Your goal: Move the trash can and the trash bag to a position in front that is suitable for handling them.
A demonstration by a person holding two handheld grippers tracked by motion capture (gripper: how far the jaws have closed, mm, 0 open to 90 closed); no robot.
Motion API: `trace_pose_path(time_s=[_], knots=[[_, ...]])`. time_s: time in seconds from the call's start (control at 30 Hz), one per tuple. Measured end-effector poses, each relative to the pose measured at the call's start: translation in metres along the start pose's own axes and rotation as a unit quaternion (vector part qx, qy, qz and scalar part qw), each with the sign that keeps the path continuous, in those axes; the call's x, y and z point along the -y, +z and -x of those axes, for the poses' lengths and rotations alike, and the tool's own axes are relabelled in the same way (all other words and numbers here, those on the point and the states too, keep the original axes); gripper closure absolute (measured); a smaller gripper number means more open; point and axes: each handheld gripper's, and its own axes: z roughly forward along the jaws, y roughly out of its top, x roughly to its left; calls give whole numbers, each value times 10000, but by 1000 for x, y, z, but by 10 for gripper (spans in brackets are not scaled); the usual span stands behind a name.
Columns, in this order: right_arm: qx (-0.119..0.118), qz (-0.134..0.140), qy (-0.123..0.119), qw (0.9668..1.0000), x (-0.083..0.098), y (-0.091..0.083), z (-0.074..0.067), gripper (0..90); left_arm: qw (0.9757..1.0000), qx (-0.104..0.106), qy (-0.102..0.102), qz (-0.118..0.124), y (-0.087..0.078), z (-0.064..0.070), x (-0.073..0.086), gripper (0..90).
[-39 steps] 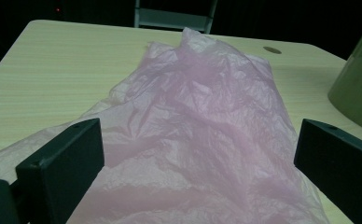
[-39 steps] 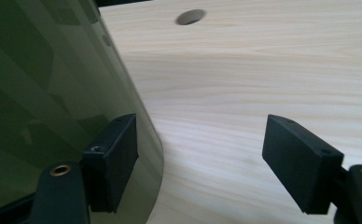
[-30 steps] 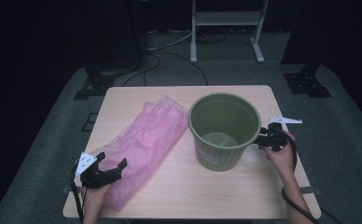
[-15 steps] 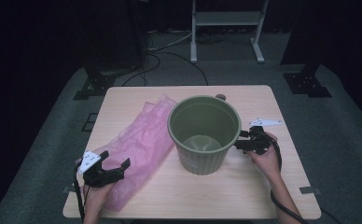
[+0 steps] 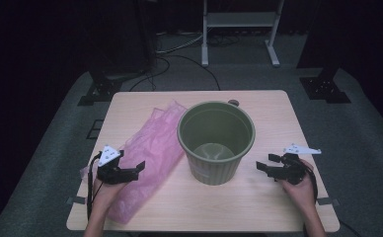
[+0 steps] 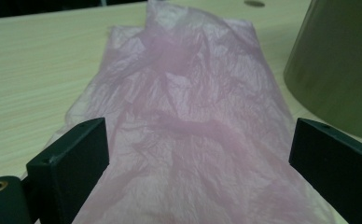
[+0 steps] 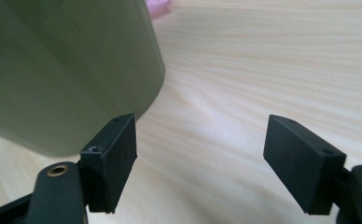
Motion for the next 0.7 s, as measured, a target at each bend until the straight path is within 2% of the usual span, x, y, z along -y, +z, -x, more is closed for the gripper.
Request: trace_pose_path(time_s=[0.03,0.07,0.13,0.2,0.23,0.27,0.3,0.33,0.37,0.4,0.47,0.5,0.53,0.6,0.63,0.67,0.7], knots=[[12,14,26,10000,4,-4,1,248,9998,14,42,-182,10,-3,-1,39],[12,14,26,10000,4,-4,1,248,9998,14,42,-182,10,-3,-1,44],[8,65,92,9999,7,-8,4,248,9989,73,63,-460,24,-7,-2,48],[11,120,129,9998,9,-11,6,248,9978,99,141,-640,33,-9,-1,68],[1,154,142,9998,10,-12,7,248,9963,43,270,-818,42,-9,-1,72],[1,154,142,9998,10,-12,7,248,9963,43,270,-818,42,-9,-1,80],[-2,148,133,9998,10,-13,6,248,9952,75,303,-929,46,-10,-1,80],[-7,137,107,9998,10,-12,6,248,9945,77,336,-987,49,-10,0,117],[-28,115,66,9999,11,-12,5,248,9917,82,445,-1203,55,-9,1,118],[-28,115,66,9999,11,-12,5,248,9917,82,445,-1203,55,-9,1,126],[-28,83,45,10000,12,-11,4,248,9888,89,542,-1385,60,-7,3,129],[-21,56,30,10000,13,-10,4,248,9888,195,468,-1405,63,-7,6,146],[-21,47,27,10000,13,-10,5,248,9888,195,468,-1405,63,-7,6,154],[-19,42,21,10000,13,-10,5,249,9894,185,479,-1359,64,-7,5,199],[-25,8,32,10000,14,-9,4,249,9896,280,536,-1305,63,-6,5,241],[-25,8,32,10000,14,-9,4,249,9896,280,536,-1305,63,-6,5,271],[-26,-1,33,10000,14,-9,4,249,9896,311,560,-1288,63,-7,4,271]])
